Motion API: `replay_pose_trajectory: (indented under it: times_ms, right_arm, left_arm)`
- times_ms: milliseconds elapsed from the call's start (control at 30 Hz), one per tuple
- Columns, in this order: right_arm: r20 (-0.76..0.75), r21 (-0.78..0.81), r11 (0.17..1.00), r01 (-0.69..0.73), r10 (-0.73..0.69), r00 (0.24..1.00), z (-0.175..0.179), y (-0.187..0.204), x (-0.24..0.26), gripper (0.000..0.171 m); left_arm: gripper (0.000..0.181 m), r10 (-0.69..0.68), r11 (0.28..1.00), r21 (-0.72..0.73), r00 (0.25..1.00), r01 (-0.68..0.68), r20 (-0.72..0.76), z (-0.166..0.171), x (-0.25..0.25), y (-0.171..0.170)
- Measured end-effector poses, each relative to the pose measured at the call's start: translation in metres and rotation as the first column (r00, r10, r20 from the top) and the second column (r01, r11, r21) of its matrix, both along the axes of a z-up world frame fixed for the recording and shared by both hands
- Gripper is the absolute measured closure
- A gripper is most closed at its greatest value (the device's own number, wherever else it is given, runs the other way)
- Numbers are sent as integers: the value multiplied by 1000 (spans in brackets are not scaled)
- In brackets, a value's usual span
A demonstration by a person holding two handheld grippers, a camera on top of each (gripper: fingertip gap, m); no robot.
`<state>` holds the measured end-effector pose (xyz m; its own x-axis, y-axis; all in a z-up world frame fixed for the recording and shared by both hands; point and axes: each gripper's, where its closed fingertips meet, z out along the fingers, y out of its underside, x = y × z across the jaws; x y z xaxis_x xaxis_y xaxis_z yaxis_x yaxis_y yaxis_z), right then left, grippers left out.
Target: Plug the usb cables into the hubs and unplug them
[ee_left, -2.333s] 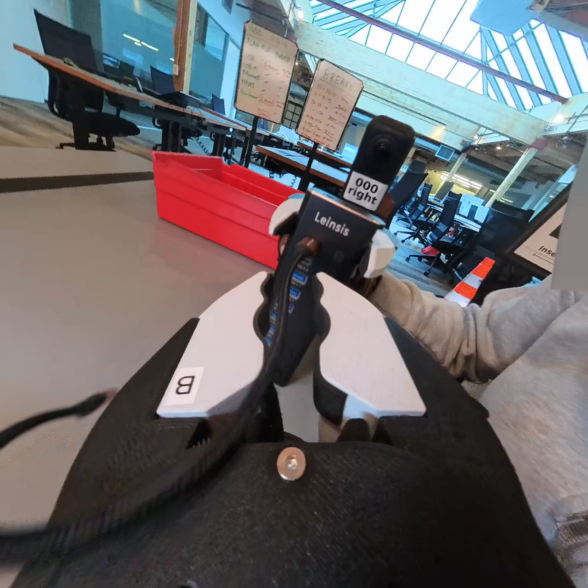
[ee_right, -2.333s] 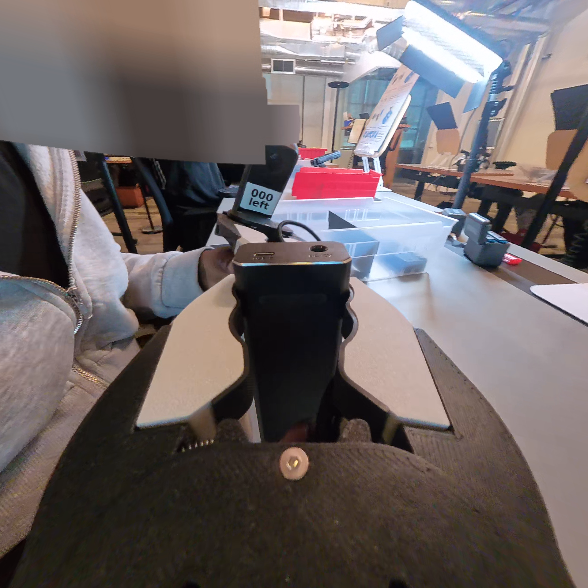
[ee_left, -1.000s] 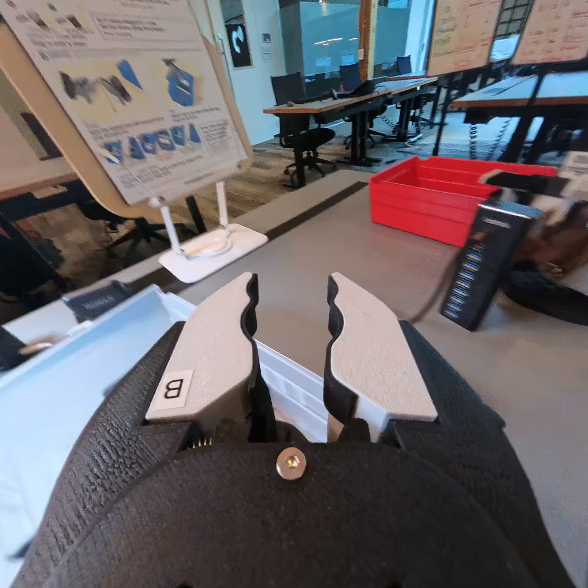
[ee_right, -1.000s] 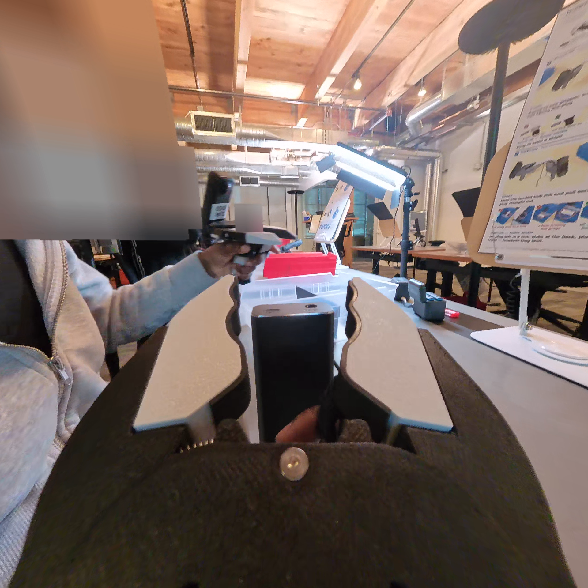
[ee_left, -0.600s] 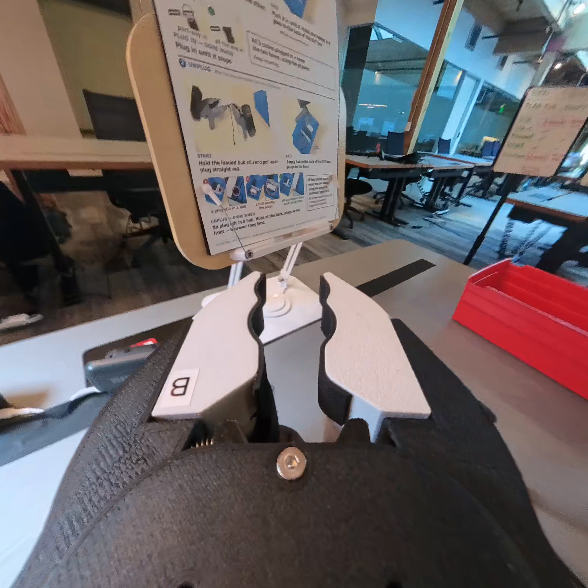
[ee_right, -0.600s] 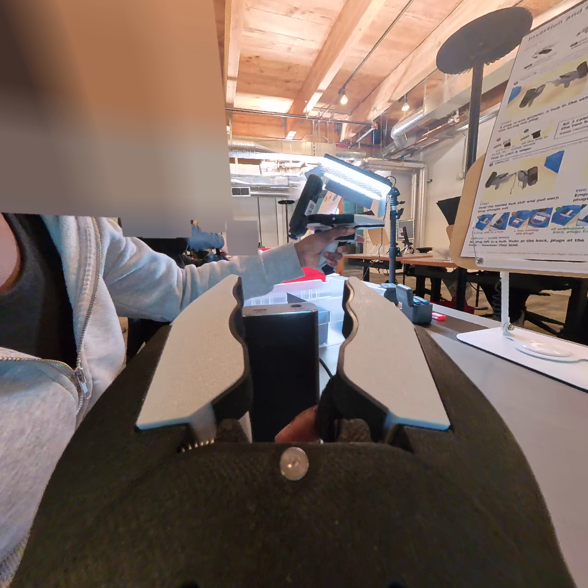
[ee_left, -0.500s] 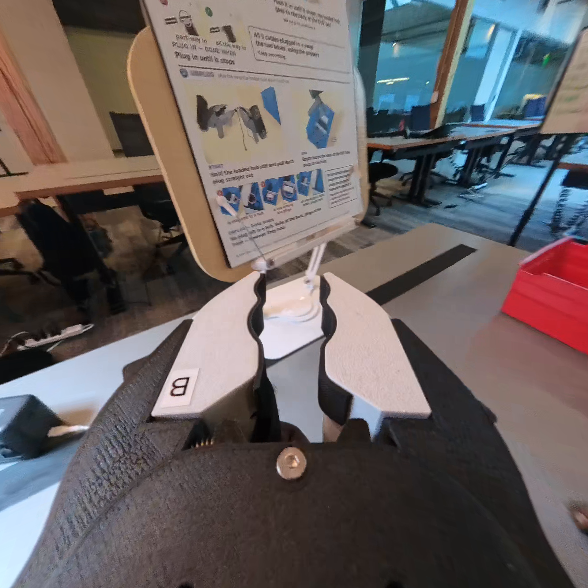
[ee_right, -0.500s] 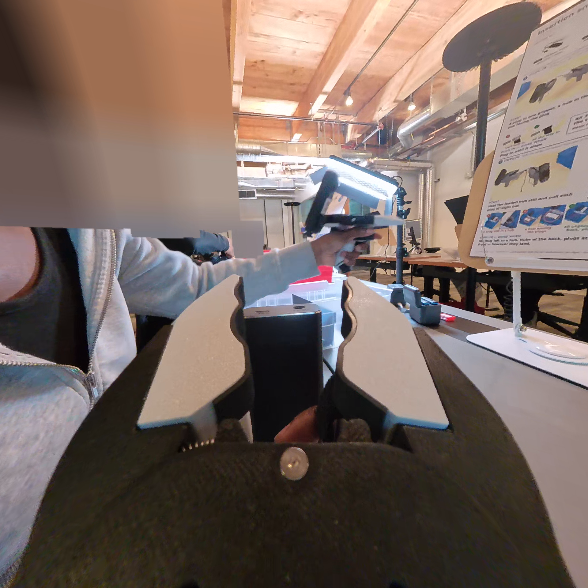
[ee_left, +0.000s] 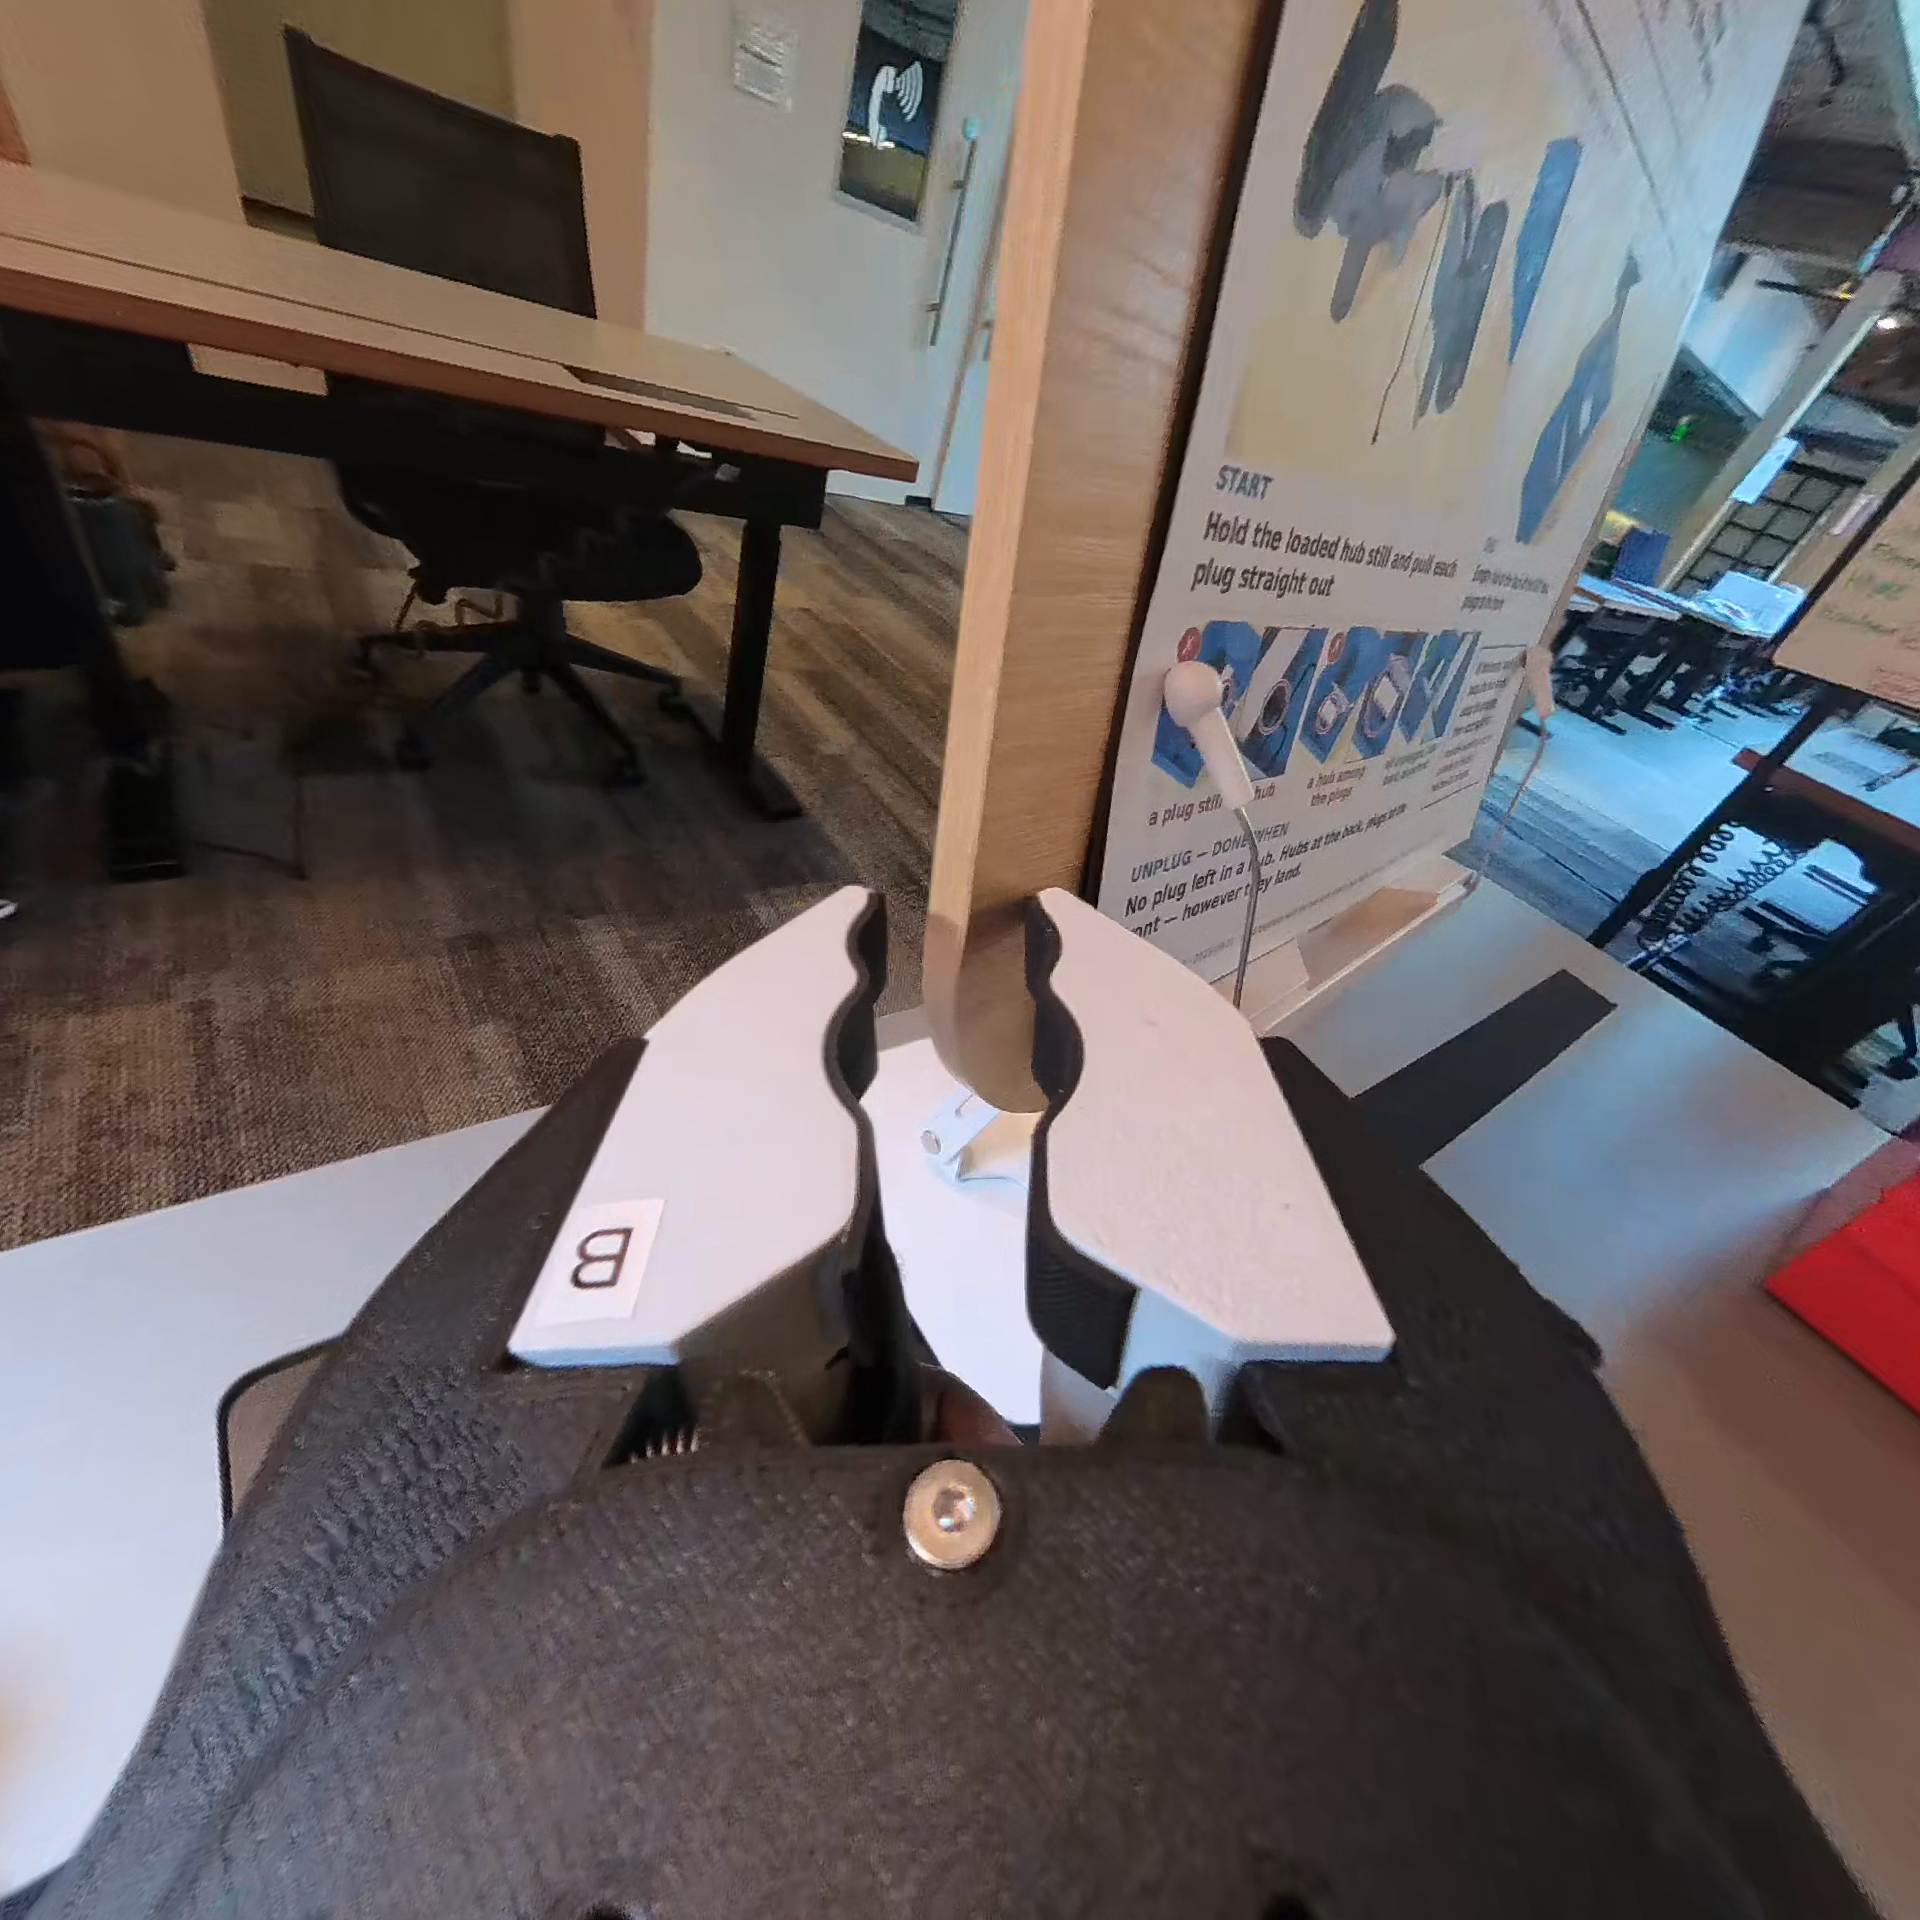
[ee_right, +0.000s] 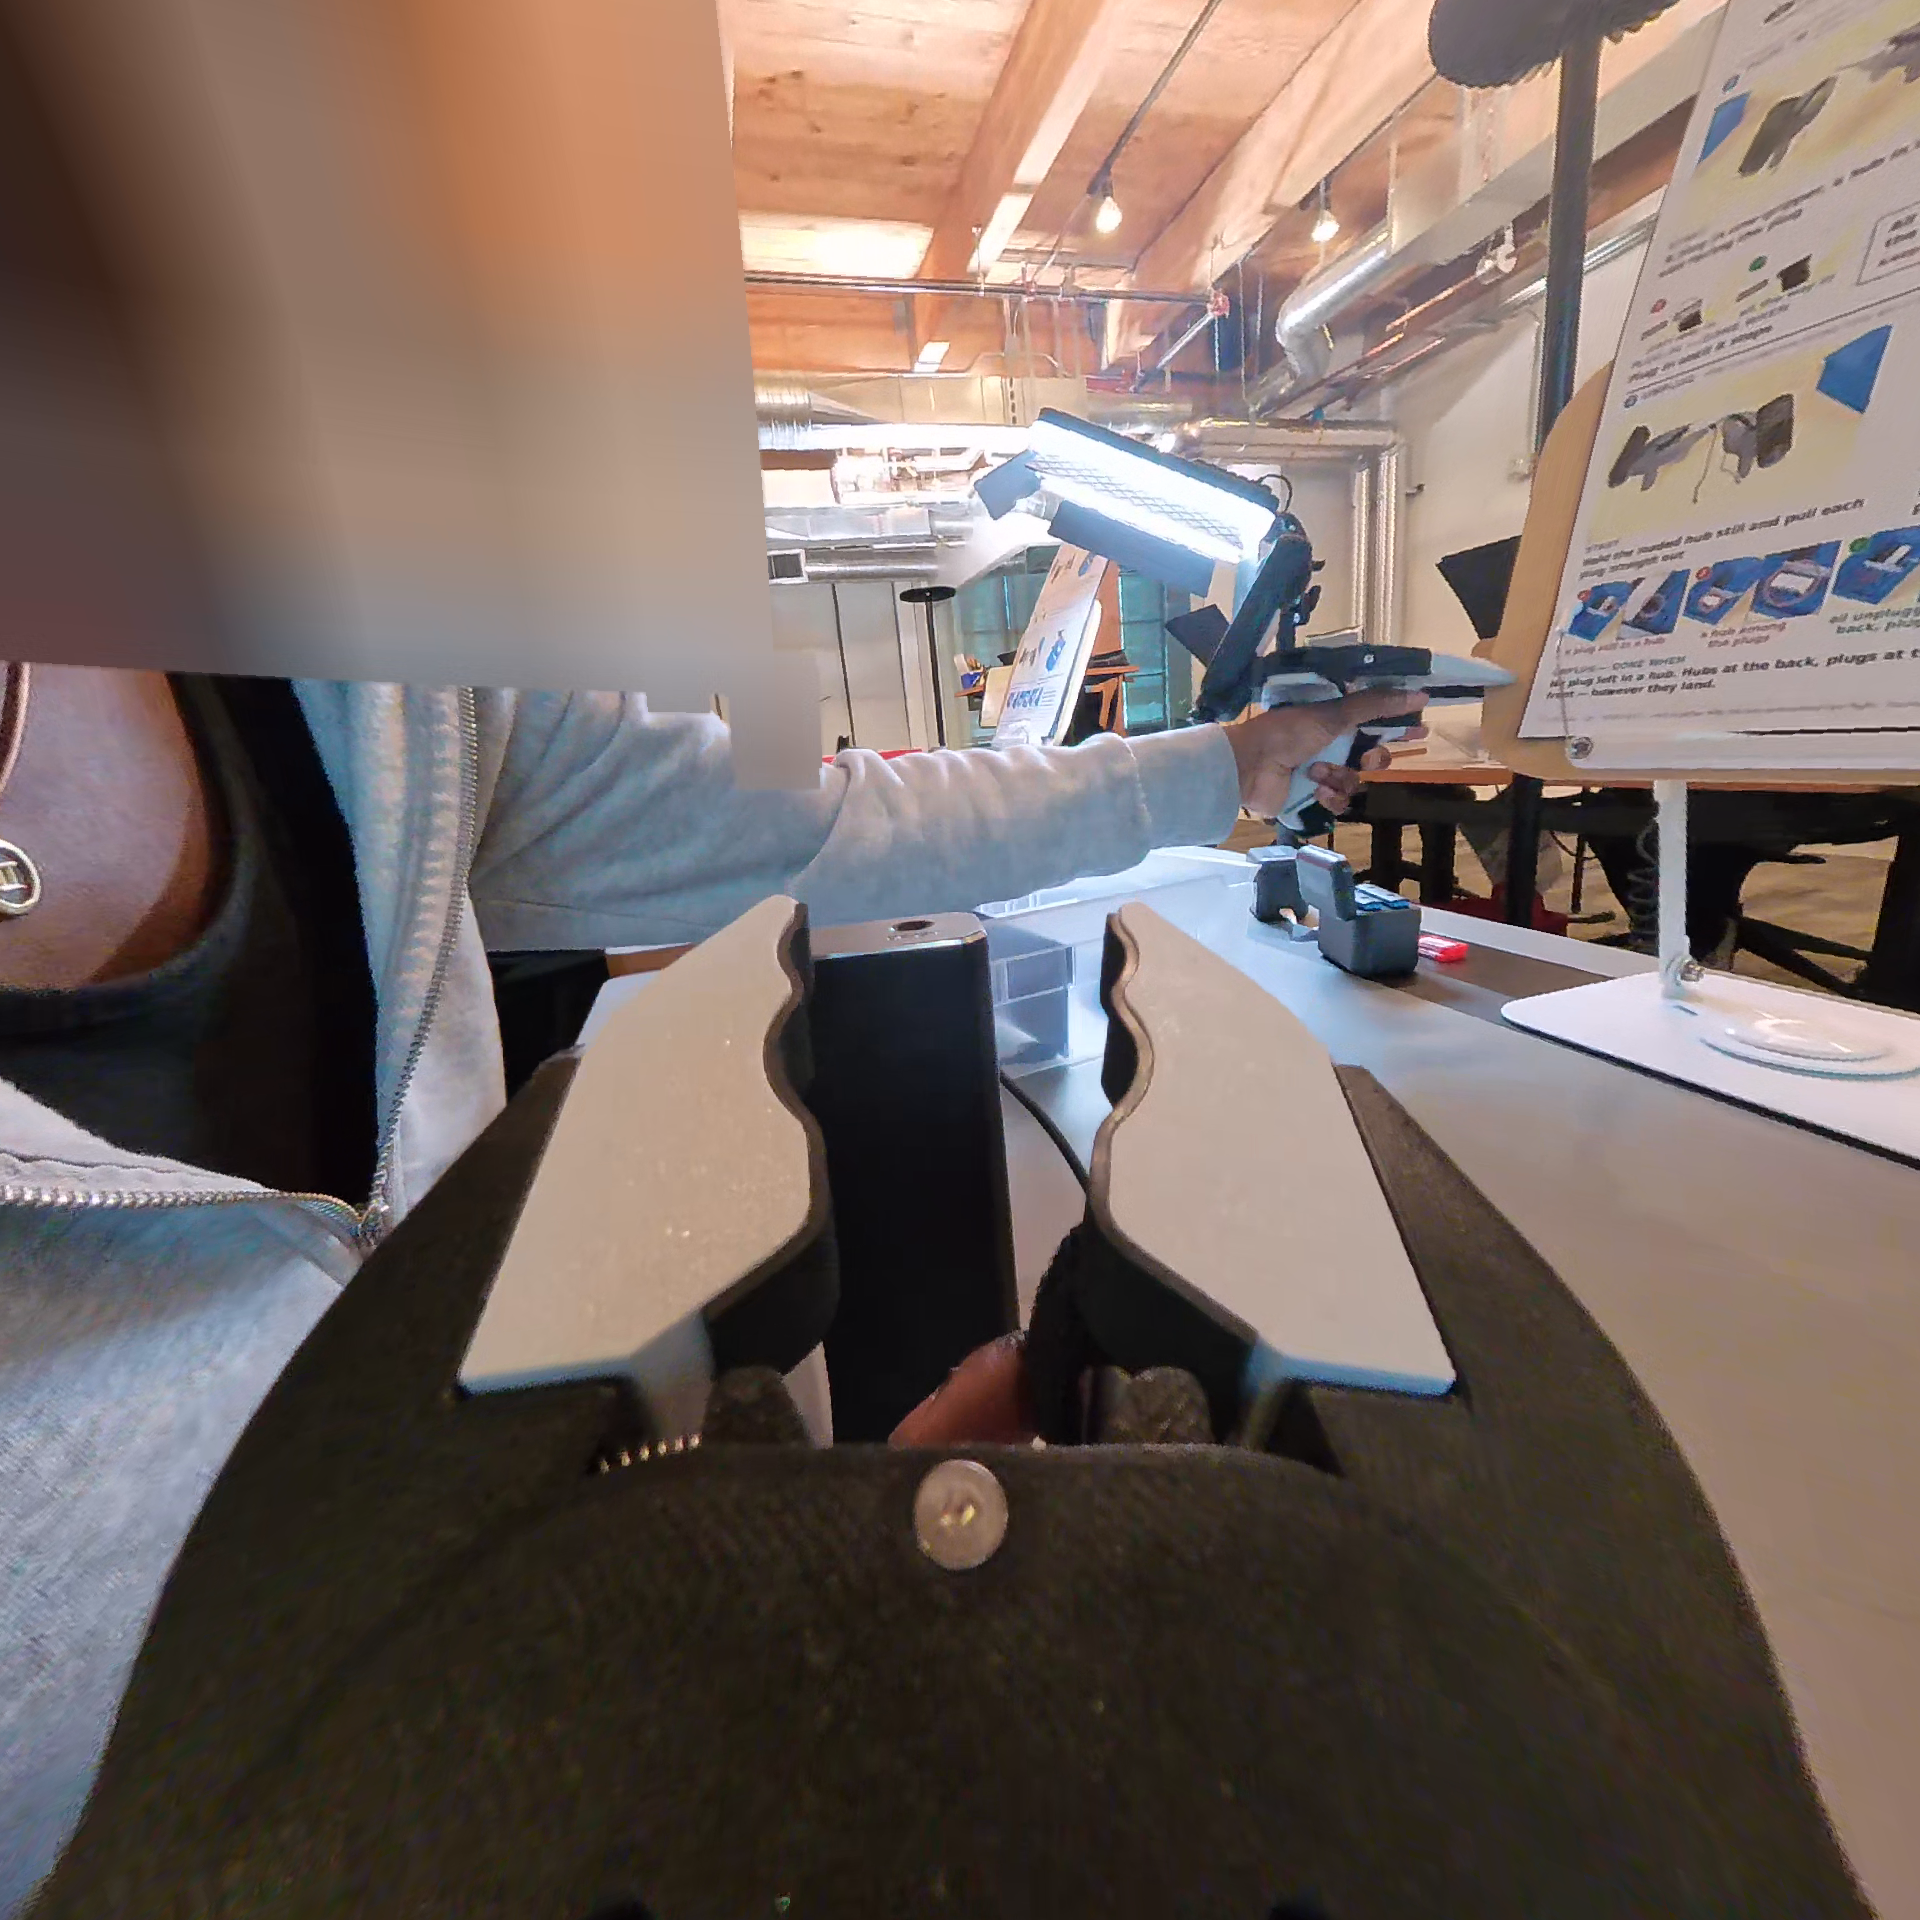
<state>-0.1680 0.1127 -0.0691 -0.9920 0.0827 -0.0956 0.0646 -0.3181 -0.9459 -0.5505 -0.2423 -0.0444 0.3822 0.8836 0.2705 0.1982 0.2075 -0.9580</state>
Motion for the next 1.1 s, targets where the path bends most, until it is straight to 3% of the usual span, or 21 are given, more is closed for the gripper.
replay_pose_trajectory:
  times_ms: [200,700,1100]
  right_arm:
    - [-4,-6,1000,10,-10,1000,1,2,-1,118]
    - [-6,-20,1000,15,-15,1000,3,4,-2,120]
    - [-18,-2,1000,17,-17,1000,0,2,0,121]
  left_arm:
    - [161,79,988,-131,996,-82,-33,1,-15,-4]
    - [164,-4,997,-73,997,-2,-80,1,-5,-2]
    - [165,75,986,-145,997,-77,-19,1,-7,-4]
